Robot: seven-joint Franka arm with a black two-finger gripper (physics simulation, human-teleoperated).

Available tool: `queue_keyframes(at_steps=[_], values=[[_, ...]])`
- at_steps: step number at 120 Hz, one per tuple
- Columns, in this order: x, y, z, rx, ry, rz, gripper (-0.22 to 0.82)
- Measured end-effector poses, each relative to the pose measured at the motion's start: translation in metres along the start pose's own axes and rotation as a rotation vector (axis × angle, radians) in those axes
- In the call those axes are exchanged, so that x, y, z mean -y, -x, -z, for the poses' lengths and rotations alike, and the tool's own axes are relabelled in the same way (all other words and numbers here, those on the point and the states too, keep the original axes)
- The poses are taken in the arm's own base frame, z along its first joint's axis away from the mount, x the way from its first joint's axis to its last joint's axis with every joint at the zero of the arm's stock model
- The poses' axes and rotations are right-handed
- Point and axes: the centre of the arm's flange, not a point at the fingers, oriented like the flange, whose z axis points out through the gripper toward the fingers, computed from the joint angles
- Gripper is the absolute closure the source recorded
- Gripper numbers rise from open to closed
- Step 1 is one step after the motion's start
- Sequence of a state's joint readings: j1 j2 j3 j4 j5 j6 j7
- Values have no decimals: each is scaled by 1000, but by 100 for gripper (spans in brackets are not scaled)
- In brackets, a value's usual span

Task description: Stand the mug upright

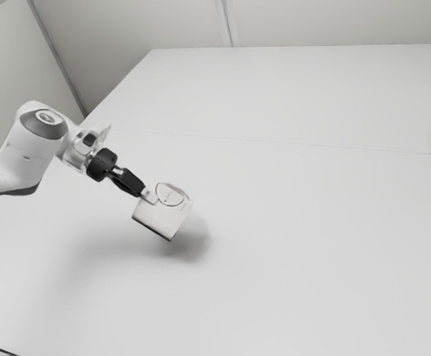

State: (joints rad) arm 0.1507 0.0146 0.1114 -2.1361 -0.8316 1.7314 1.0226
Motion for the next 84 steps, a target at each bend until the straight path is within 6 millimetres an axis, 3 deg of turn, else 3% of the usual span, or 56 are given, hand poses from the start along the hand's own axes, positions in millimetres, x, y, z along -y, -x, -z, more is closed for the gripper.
queue_keyframes(at_steps=[25, 46, 84], values=[[-18, -25, 11, 248, -360, -14, 78], [-26, -38, 2, 339, -565, 8, 78], [-21, -32, -60, 342, -716, 82, 78]])
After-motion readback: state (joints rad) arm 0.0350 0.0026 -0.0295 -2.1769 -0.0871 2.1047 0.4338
